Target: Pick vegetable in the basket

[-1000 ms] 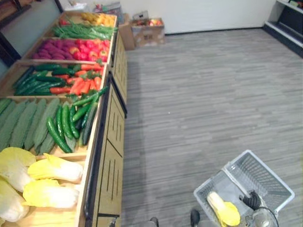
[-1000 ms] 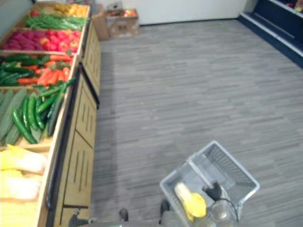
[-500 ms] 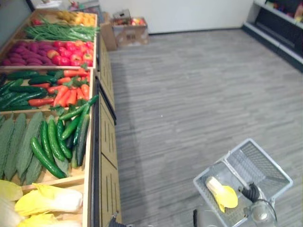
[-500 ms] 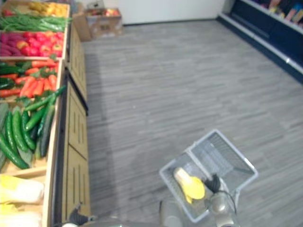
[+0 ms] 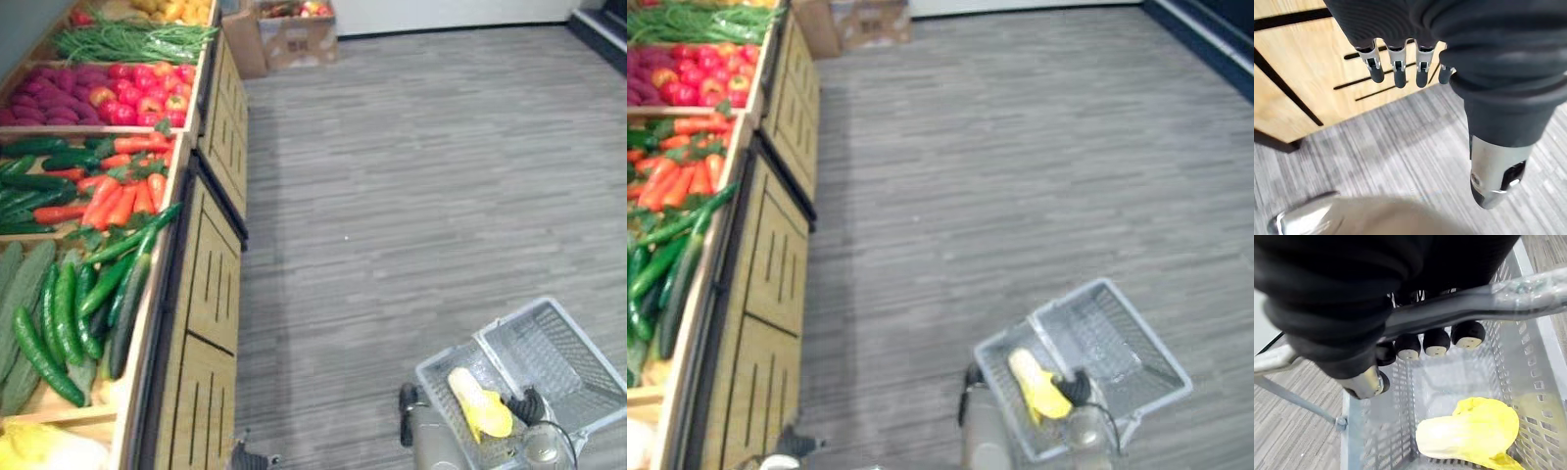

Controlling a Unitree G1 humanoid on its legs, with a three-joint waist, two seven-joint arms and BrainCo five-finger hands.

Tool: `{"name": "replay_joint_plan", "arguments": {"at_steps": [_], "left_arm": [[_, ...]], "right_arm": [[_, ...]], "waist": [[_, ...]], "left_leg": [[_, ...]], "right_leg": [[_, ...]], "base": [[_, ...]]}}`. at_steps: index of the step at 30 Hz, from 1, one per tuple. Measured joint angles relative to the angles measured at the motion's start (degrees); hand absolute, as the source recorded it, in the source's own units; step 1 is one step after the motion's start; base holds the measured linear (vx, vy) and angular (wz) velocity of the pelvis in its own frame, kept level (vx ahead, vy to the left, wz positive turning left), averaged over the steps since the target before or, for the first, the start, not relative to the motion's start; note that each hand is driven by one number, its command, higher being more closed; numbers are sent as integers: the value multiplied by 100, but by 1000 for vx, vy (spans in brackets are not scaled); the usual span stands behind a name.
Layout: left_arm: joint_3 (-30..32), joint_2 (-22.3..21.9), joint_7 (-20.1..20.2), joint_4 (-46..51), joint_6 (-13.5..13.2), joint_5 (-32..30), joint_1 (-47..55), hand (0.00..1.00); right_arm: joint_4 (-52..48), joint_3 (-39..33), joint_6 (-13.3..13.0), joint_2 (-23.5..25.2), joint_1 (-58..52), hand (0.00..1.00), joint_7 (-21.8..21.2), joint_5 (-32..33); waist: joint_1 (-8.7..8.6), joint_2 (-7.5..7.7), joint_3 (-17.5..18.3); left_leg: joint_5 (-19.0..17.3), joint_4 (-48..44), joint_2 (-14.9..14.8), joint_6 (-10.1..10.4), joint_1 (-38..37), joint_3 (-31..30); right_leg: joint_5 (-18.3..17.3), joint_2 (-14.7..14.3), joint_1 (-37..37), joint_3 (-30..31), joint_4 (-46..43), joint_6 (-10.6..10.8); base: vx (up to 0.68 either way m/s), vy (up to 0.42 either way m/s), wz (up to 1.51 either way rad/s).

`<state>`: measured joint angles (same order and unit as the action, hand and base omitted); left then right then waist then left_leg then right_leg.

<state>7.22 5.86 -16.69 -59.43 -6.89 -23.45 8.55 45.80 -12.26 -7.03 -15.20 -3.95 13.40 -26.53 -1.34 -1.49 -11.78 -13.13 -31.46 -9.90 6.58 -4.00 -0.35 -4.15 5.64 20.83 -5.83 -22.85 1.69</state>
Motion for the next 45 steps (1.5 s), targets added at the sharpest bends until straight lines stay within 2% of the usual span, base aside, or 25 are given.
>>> {"name": "replay_joint_plan", "arguments": {"at_steps": [1, 2, 3, 5, 7, 9, 12, 14, 18, 20, 22, 24, 26, 27, 28, 30, 34, 35, 37, 38, 39, 40, 42, 44, 45], "left_arm": [[1, 6, -7, 2, 0, 22, 21, 0], [14, -13, -67, 30, -7, 83, 25, 0], [21, -11, -91, 34, -10, 83, 33, 0], [50, -33, -95, 43, -10, 81, 14, 0], [184, -113, -115, 76, -7, 84, 21, 0], [211, -139, -122, 112, -11, 84, 20, 0], [224, -193, -119, 112, -1, 83, 94, 0], [225, -207, -117, 108, 22, 66, 100, 0], [252, -247, -113, 46, 121, -20, 107, 0], [271, -224, -109, 20, 133, -23, 186, 0], [262, -158, -104, -4, 145, -31, 208, 0], [214, -87, -105, -21, 184, -25, 224, 0], [123, -26, -94, -11, 210, -13, 237, 0], [-43, 65, -73, -4, 215, 33, 260, 0], [-147, 104, -36, 17, 212, 82, 248, 0], [-184, 126, -40, 84, 206, 79, 230, 0], [-3, 40, -52, 242, 202, 509, 129, 0], [4, 5, -60, 346, 177, 536, 130, 0], [216, -74, -63, 420, 87, 539, 133, 0], [403, -111, -75, 458, 83, 599, 187, 0], [504, -143, -94, 457, 85, 729, 225, 0], [579, -163, -102, 456, 86, 757, 237, 0], [873, -461, -107, 428, 70, 899, 275, 0], [929, -496, -91, 336, 68, 993, 217, 0], [1012, -494, -60, 260, 75, 1098, 171, 0]], "right_arm": [[-3, 42, 1, -6, -25, 100, 4, 6], [-2, 101, 9, -20, -112, 100, 11, 25], [4, 157, 20, -30, -147, 100, 10, 43], [16, 207, 23, -56, -171, 100, 10, 51], [27, 204, 45, -67, -152, 100, 10, 58], [102, 184, 55, -71, -84, 100, 15, 57], [142, 184, 58, -69, 6, 100, 15, 51], [117, 190, 59, -66, 28, 100, 22, 52], [-38, 385, 75, -80, -88, 100, 70, 26], [-41, 542, 76, -40, -100, 100, 64, 19], [-39, 594, 46, -23, -121, 100, 31, -16], [-9, 563, 40, -51, -110, 100, 48, -55], [-1, 584, -1, -23, -101, 100, 37, -54], [10, 569, -39, 46, -127, 100, 22, -48], [6, 519, -71, 101, -192, 100, 25, -38], [13, 394, -69, 125, -312, 100, 13, -34], [86, 65, -11, 167, -337, 100, 7, 50], [144, -39, 53, 226, -350, 100, 9, 51], [232, -163, 128, 273, -363, 100, 12, 51], [235, -248, 177, 318, -433, 100, 21, 50], [243, -334, 193, 329, -536, 100, 31, 53], [248, -385, 221, 335, -572, 100, 47, 56], [255, -543, 304, 296, -603, 100, 54, 55], [263, -584, 315, 275, -630, 100, 54, 49], [283, -679, 312, 276, -652, 100, 41, 36]], "waist": [[-16, 1, -1], [18, 10, -9], [75, 81, -48], [163, 36, -49], [206, -3, -63], [305, -29, -68], [347, -54, -76], [357, -88, -63], [383, -134, -28], [430, -30, 137], [488, 217, 259], [441, 280, 282], [407, 318, 269], [299, 353, 248], [256, 339, 252], [167, 324, 256], [114, 255, 231], [140, 283, 256], [186, 400, 309], [197, 459, 342], [177, 450, 383], [174, 391, 398], [305, 137, 537], [288, 73, 541], [278, 79, 522]], "left_leg": [[348, -412, -32, -55, 179, -13], [1253, -1175, -156, -143, 513, 40], [1441, -1534, -230, -143, 636, 93], [909, -2523, -217, -152, 1197, 282], [562, -2506, -4, -130, 1547, 417], [366, -1926, 151, -116, 1854, 642], [363, 404, 352, -188, 1860, 937], [907, 2367, 525, -173, 1747, 911], [1501, 2812, 517, -273, 1731, 1120], [1747, 2489, 750, -534, 1681, 1328], [1344, 2341, 1098, -845, 1646, 1473], [1126, 2445, 1400, -1006, 1214, 1491], [828, 2451, 1507, -1113, 781, 1308], [680, 2445, 1533, -1192, 453, 1082], [563, 2462, 1521, -1222, 145, 841], [472, 2591, 1493, -1258, -277, 518], [231, 2630, 1301, -1097, -716, -186], [130, 2596, 1225, -982, -710, -405], [-186, 2430, 1159, -803, -721, -794], [-437, 2243, 1128, -682, -712, -1069], [-753, 2015, 1000, -556, -732, -1401], [-830, 1898, 891, -474, -735, -1514], [-669, 1197, 499, -348, -346, -1586], [-406, 756, 388, -328, -57, -1462], [20, 340, 244, -297, 238, -1106]], "right_leg": [[-115, -30, -126, -56, -22, -56], [-278, -106, -452, -99, 41, -174], [-337, -143, -611, -93, 103, -206], [-479, -241, -1222, -46, 492, -348], [-489, -246, -1577, -7, 780, -403], [-499, -253, -1797, 43, 986, -438], [-546, -260, -2120, 53, 1229, -327], [-641, -247, -2350, -12, 1417, -203], [-1174, -60, -2761, -65, 1331, 109], [-1463, 266, -2921, 14, 1267, 191], [-1393, 601, -2596, 367, 511, 298], [-1057, 847, -1956, 710, -1396, 690], [195, 824, -1383, 1000, -2922, 928], [233, 726, -1157, 1033, -3758, 929], [50, 620, -905, 932, -4259, 632], [-313, 588, -568, 652, -4171, 348], [-510, 462, -172, 620, -1390, 408], [-408, 382, -255, 937, -106, 490], [-195, 343, -244, 1573, 922, 541], [-133, 417, -272, 1719, 1005, 549], [130, 459, -300, 1479, 652, 887], [229, 444, -290, 1253, 414, 918], [-117, 343, -249, 531, -281, 491], [-270, 393, -373, 153, -416, 331], [-353, 504, -644, -265, -343, 193]], "base": [[387, -375, 18], [385, -329, 12], [440, -355, -7], [333, -237, -18], [318, -156, -16], [262, -62, -21], [292, 32, -4], [371, 127, 10], [367, 199, 11], [490, 257, -10], [473, 223, -7], [533, 292, 25], [435, 169, 32], [459, 83, 73], [549, 83, 83], [422, -5, 96], [493, -110, 100], [420, -222, 103], [468, -359, 113], [586, -554, 153], [470, -506, 135], [380, -411, 108], [406, -468, 109], [317, -417, 117], [292, -437, 139]]}}
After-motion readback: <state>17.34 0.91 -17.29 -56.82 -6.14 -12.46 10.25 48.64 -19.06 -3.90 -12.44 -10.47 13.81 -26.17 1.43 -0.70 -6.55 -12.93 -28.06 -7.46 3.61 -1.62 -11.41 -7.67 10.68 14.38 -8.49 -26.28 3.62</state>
